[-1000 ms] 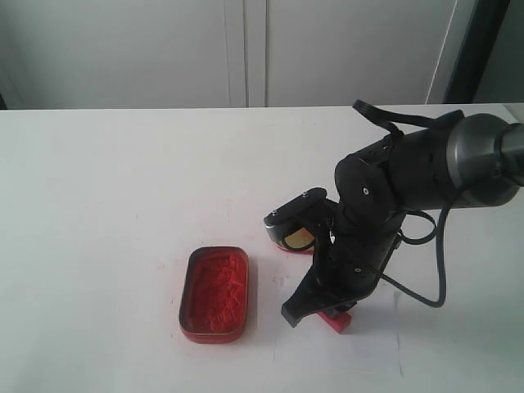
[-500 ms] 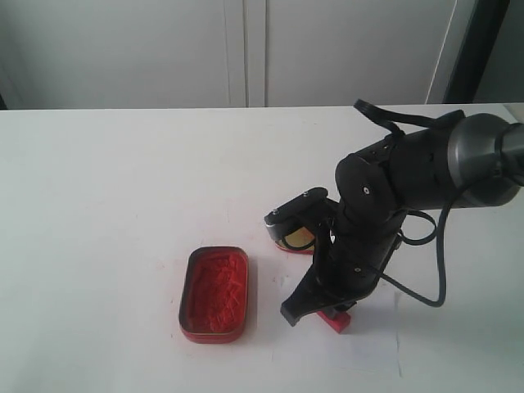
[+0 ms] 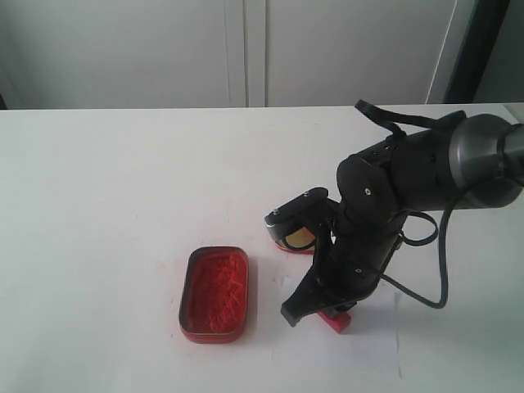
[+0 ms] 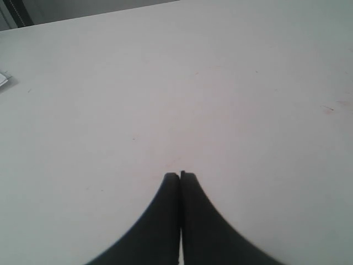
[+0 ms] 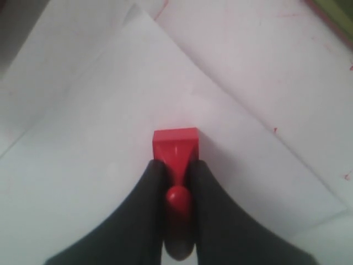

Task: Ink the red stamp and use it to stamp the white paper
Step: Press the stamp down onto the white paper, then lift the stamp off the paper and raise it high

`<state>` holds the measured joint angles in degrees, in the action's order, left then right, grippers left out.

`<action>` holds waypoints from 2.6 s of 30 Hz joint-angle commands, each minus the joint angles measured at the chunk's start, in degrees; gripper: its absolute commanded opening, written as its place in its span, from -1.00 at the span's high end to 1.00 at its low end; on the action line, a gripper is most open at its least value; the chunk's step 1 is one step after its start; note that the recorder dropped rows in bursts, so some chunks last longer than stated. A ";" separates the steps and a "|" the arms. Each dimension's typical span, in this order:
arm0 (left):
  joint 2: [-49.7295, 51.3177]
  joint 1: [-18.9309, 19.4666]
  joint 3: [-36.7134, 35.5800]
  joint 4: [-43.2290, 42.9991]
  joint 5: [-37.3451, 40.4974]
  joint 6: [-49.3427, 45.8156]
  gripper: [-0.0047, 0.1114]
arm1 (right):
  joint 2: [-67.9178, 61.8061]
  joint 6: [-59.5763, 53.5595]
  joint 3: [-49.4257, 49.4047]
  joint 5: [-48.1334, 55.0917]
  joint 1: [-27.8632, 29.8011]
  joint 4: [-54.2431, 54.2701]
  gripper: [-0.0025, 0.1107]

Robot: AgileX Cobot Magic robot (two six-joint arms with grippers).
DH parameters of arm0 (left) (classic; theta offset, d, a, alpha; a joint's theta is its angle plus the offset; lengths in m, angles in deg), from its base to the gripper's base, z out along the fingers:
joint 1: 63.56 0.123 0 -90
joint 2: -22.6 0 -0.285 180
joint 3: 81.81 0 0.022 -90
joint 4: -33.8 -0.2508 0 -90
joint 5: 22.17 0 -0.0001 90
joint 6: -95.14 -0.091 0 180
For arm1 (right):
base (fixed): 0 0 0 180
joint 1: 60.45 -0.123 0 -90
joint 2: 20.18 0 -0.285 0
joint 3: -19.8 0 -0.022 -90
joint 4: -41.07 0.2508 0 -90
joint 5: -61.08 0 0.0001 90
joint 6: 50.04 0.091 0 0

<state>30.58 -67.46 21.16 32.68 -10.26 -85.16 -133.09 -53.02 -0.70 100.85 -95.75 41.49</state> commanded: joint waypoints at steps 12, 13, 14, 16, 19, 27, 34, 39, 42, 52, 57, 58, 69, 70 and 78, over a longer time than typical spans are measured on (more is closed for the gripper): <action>-0.20 0.03 -0.19 0.15 0.05 -0.16 0.92 | 6.75 0.37 -2.52 -3.12 -0.04 0.88 0.96; -0.20 0.03 -0.19 0.15 0.05 -0.16 0.92 | 7.25 0.37 -2.52 -2.69 -0.04 0.79 0.96; -0.20 0.03 -0.19 0.15 0.05 -0.16 0.92 | 7.80 0.37 -2.52 -2.43 -0.04 0.43 0.96; -0.20 0.03 -0.19 0.15 0.05 -0.16 0.92 | 8.88 0.37 -2.52 -1.47 -0.04 -0.42 0.96; -0.20 0.03 -0.19 0.15 0.05 -0.16 0.92 | 10.35 0.37 -2.52 -0.32 -0.04 -1.70 0.96; -0.20 0.03 -0.19 0.15 0.05 -0.16 0.92 | 13.10 0.37 -2.52 -0.17 -0.04 -1.81 0.96; -0.20 0.03 -0.19 0.15 0.05 -0.16 0.92 | 13.62 0.37 -2.52 -0.06 -0.04 -1.81 0.96; -0.20 0.03 -0.19 0.15 0.05 -0.16 0.92 | 13.60 0.37 -2.52 -0.28 -0.04 -1.81 0.96; -0.20 0.03 -0.19 0.15 0.05 -0.16 0.92 | 13.60 0.37 -2.52 -0.95 -0.04 -1.81 0.96; -0.20 0.03 -0.19 0.15 0.05 -0.16 0.92 | 13.60 0.90 -2.52 -8.33 -0.04 -1.00 0.96; -0.20 0.03 -0.19 0.15 0.05 -0.16 0.92 | 13.60 0.93 -2.52 -13.69 -0.04 0.20 0.96; -0.20 0.03 -0.19 0.15 0.05 -0.16 0.92 | 13.60 1.32 -2.52 -14.60 -0.04 0.20 0.96; -0.20 0.03 -0.19 0.15 0.05 -0.16 0.92 | 13.60 1.80 2.07 -20.56 -0.04 0.20 0.96; -0.20 0.03 -0.19 0.15 0.05 -0.16 0.92 | 13.60 1.80 2.94 -20.46 -0.04 0.20 0.96; -0.20 0.03 -0.19 0.15 -0.10 -0.16 0.92 | 13.60 1.80 11.86 -19.76 -0.04 0.20 0.96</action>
<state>30.58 -67.46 21.16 32.68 -10.26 -85.16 -120.16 -51.51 9.58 80.96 -95.75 41.59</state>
